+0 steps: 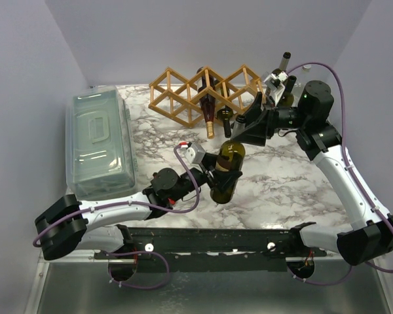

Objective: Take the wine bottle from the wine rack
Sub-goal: Place the wine bottle at the center of the board.

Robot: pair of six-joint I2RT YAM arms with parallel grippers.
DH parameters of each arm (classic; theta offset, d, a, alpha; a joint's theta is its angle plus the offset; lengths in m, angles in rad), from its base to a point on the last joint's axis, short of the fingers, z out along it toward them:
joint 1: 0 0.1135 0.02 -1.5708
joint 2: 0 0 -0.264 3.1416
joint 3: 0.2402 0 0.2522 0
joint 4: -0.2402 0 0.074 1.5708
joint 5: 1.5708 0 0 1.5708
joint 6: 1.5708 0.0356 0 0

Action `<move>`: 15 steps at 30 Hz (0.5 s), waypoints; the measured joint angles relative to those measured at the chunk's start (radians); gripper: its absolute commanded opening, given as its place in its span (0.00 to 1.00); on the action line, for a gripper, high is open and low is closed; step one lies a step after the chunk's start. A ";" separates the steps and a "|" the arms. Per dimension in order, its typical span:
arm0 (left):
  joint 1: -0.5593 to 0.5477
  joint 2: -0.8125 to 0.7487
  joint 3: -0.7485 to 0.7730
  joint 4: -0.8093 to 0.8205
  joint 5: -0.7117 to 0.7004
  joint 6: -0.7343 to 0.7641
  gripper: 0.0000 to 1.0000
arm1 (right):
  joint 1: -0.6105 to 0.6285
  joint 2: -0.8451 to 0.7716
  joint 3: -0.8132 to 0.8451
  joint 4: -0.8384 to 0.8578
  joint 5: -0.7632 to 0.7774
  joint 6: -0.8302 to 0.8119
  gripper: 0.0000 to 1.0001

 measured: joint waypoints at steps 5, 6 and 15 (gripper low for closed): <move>-0.002 0.016 0.003 0.008 0.016 -0.014 0.00 | 0.000 0.002 0.000 -0.025 0.021 -0.035 0.72; -0.002 0.019 0.003 0.010 0.018 -0.015 0.00 | 0.000 0.004 0.000 -0.030 0.025 -0.041 0.70; -0.002 0.035 0.003 0.019 0.023 -0.021 0.00 | 0.000 0.010 0.000 -0.054 0.040 -0.084 0.18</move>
